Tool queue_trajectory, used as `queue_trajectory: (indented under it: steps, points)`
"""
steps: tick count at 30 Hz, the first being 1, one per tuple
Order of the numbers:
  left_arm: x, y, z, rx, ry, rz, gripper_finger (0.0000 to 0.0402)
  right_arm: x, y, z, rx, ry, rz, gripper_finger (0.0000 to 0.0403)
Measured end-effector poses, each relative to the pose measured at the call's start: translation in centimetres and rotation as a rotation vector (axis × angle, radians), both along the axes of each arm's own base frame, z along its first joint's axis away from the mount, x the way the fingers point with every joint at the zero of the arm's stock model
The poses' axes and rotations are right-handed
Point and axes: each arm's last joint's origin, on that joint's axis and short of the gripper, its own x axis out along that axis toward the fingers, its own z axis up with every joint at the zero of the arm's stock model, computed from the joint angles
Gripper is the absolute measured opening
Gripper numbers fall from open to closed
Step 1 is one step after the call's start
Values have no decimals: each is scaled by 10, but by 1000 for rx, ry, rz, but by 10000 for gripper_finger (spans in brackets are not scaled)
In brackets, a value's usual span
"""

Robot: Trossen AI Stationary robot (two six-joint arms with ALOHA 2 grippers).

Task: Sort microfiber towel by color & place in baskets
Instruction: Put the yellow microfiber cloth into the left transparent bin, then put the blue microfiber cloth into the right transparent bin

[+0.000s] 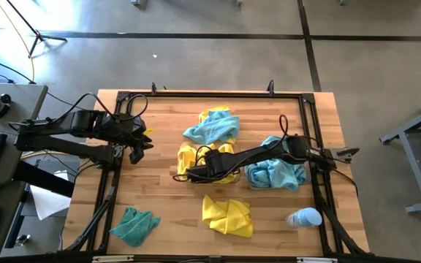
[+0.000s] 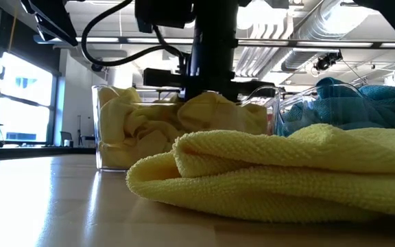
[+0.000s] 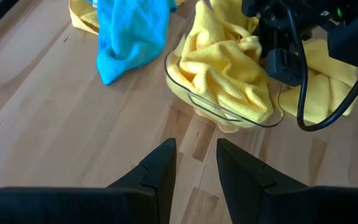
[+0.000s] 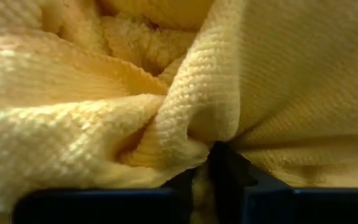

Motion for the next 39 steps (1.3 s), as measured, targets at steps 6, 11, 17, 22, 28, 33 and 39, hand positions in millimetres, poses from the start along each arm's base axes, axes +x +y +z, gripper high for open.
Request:
queue_trajectory:
  steps: [6, 11, 17, 22, 28, 33, 39]
  points:
    - [0, 0, 0, 0, 0, -1, 101, 0, 0, 0, 11, 1, 0, 93]
    - [0, 0, 0, 1, 0, -1, 101, -3, -1, 13, 5, -23, 0, 131]
    - [0, 0, 0, 1, 2, -1, 101, -12, -3, 49, -4, -103, -2, 144]
    - [0, 0, 0, 1, 3, -1, 101, -21, -4, 75, 1, -160, 6, 145]
    - [0, 0, 0, 1, 4, -1, 101, -29, -5, 98, 3, -210, 23, 145]
    - [0, 0, 0, 1, 5, -1, 101, -36, -6, 113, -26, -244, 18, 145]
    - [0, 0, 0, 1, 4, -1, 101, -39, -7, 114, -15, -219, 44, 145]
